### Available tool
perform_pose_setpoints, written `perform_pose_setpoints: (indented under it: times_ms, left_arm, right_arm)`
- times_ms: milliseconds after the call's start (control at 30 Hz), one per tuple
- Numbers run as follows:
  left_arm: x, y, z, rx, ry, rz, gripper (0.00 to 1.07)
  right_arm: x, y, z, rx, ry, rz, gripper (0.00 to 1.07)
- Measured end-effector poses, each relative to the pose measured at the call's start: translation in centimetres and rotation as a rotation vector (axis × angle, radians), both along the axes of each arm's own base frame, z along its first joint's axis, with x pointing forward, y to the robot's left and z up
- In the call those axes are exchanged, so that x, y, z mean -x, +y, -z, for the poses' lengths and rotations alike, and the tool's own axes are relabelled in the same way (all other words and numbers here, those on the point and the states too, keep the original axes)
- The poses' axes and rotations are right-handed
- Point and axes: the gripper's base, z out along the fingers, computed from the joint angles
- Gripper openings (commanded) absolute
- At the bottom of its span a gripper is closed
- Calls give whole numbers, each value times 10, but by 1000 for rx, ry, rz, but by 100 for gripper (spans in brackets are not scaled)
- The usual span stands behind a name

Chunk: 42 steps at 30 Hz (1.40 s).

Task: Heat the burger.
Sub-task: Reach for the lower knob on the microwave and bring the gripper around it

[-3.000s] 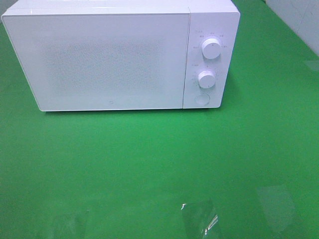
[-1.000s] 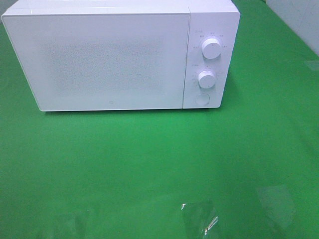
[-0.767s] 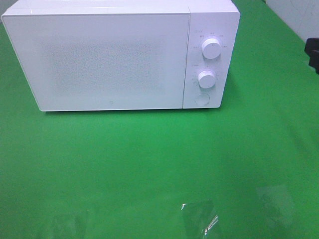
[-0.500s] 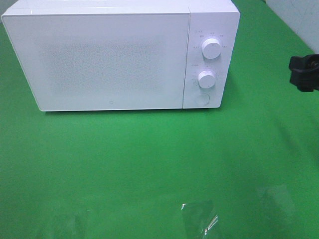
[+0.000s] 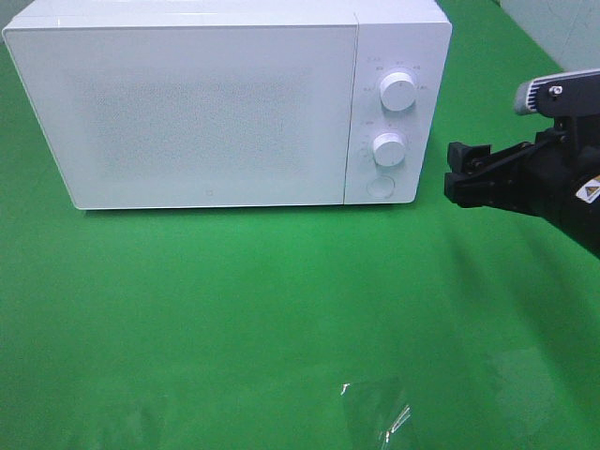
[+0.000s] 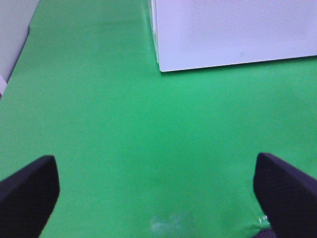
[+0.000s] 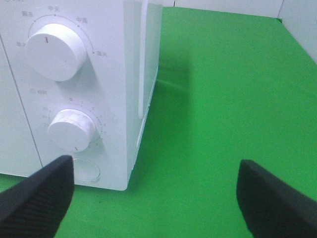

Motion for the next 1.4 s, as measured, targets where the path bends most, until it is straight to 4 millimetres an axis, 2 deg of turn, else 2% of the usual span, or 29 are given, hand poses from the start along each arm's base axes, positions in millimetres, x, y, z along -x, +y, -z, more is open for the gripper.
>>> perform_pose_setpoints:
  times_ms: [333,433,533,600,1400]
  left_arm:
    - [0,0,0,0,0,0,100]
    - [0,0,0,0,0,0,100]
    - [0,0,0,0,0,0,100]
    - [0,0,0,0,0,0,100]
    - [0,0,0,0,0,0,100]
  right_arm:
    - [2,31,15,-14,-39,57,85]
    - [-4,47,17,-15,-46,64,84]
    - [-7,50,18,-12,-45,63,84]
    - [-17,59,20,-15,-51,66,83]
    - [-61,92,48,-7,-59,72,79]
